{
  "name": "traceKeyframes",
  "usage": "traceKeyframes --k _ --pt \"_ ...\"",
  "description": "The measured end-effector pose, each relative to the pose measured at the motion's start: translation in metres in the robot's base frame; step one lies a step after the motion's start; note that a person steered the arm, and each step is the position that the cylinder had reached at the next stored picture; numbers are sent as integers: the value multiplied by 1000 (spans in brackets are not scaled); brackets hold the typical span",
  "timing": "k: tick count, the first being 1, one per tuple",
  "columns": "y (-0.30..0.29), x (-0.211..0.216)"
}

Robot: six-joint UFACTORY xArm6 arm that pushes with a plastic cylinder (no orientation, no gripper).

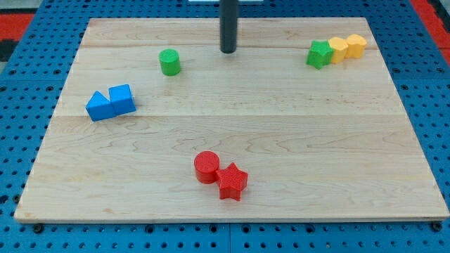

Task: Move the green circle left to the green star

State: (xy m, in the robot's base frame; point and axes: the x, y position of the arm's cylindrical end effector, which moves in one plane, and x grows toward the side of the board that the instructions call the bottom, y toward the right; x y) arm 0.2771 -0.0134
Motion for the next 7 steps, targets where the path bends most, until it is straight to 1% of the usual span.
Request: traceKeyframes --k 2,4,5,6,7 --pt "-80 -14" --pt "-152 -15" --pt "-146 29" --pt "-135 49" --pt "-135 44"
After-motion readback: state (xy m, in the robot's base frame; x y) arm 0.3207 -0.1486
